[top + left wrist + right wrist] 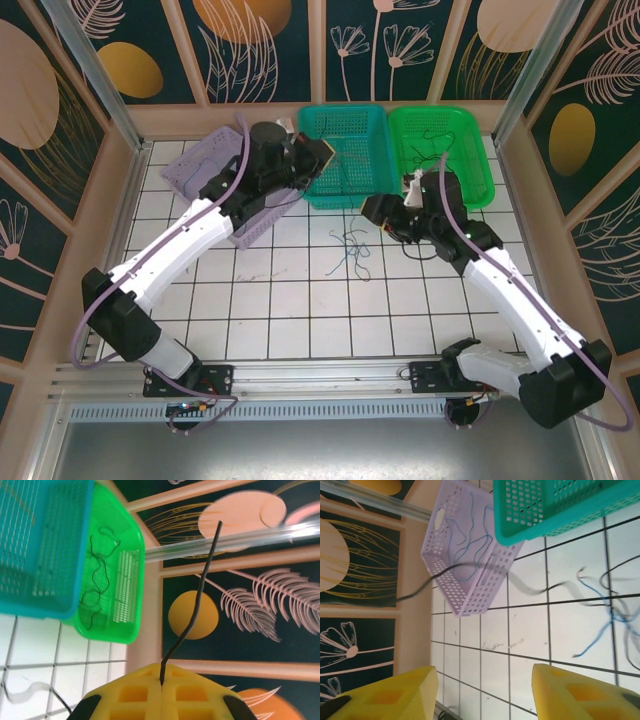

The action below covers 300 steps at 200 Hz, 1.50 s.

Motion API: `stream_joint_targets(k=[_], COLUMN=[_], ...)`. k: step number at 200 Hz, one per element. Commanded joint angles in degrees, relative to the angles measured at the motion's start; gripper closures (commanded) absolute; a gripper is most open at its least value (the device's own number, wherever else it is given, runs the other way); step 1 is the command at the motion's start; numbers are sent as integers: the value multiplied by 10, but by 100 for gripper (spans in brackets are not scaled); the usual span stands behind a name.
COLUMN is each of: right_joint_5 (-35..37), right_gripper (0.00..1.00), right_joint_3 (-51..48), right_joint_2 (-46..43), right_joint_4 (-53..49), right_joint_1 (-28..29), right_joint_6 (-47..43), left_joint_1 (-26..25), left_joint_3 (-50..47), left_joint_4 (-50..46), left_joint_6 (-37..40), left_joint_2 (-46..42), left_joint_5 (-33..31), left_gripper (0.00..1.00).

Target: Untangle the cables

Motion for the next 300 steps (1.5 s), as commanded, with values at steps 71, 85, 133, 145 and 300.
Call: stream_joint_targets(k=[71, 85, 133, 145, 300], right_joint_5=[-40, -78, -88, -77, 117], right_gripper=[37, 36, 36, 37, 100], right_joint_3=[26, 49, 84, 90, 166], right_joint_2=[-25, 5, 67, 80, 88], right_joint_4=[184, 194, 213, 221, 182], right_joint_1=[-4, -2, 39, 46, 48], right_joint_6=[-359, -358, -342, -338, -212], left_joint_1=[1, 2, 2, 1, 13], left_joint_3=[141, 149, 166, 167, 45], left_joint_4=[-158, -158, -145, -139, -132], left_joint_6=[380, 382, 370, 363, 212], left_joint_2=[44, 49, 61, 64, -43], left_joint_5=[45, 50, 64, 71, -154], left_gripper=[100, 100, 100, 100, 25])
